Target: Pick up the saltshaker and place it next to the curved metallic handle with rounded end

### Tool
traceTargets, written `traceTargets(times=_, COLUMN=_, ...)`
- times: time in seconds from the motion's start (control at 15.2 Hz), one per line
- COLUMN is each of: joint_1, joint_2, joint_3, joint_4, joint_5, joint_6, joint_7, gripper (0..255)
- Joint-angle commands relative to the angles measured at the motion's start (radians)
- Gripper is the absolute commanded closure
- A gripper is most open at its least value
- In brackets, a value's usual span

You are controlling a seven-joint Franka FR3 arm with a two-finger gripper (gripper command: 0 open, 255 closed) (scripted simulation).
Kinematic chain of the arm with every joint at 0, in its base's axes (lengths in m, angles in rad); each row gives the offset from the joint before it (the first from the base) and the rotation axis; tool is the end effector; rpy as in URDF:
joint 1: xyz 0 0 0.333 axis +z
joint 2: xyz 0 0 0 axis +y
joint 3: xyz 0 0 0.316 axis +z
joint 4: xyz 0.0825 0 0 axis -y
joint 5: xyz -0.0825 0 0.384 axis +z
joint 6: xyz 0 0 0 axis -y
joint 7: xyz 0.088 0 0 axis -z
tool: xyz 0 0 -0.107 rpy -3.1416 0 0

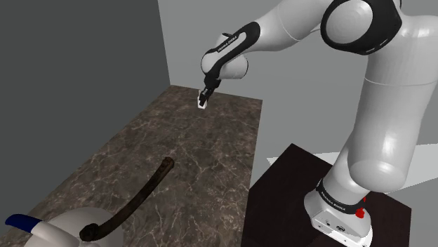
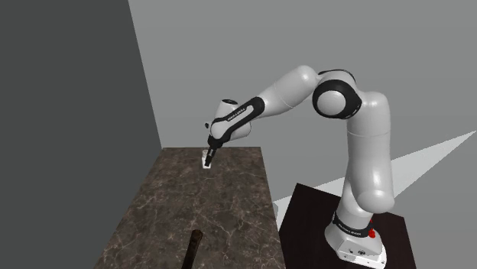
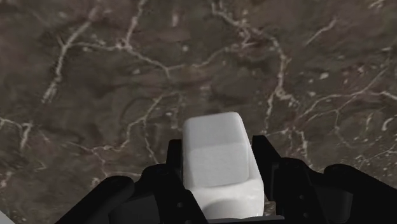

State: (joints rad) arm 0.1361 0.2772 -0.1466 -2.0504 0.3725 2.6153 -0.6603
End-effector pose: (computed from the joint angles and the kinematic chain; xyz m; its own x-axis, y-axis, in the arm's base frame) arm 0.6153 -0.0112 0.3340 0.8791 0.3323 0.3416 0.3613 -0.9321 -0.0232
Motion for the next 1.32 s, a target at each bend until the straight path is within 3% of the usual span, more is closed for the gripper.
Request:
traceTargets(times=0.0, joint_1=0.003, joint_2=-0.017, joint_3=-0.006, joint_4=0.005, joint_5=-0.014, joint_6=-0.022, joint_7=0.013, gripper=255)
traceTargets(times=1.25, joint_1=0.019, joint_2=-0.142, joint_3=-0.037, joint_4=0.106, joint_5=-0.116, joint_6=-0.238, joint_7=0.113, gripper=255)
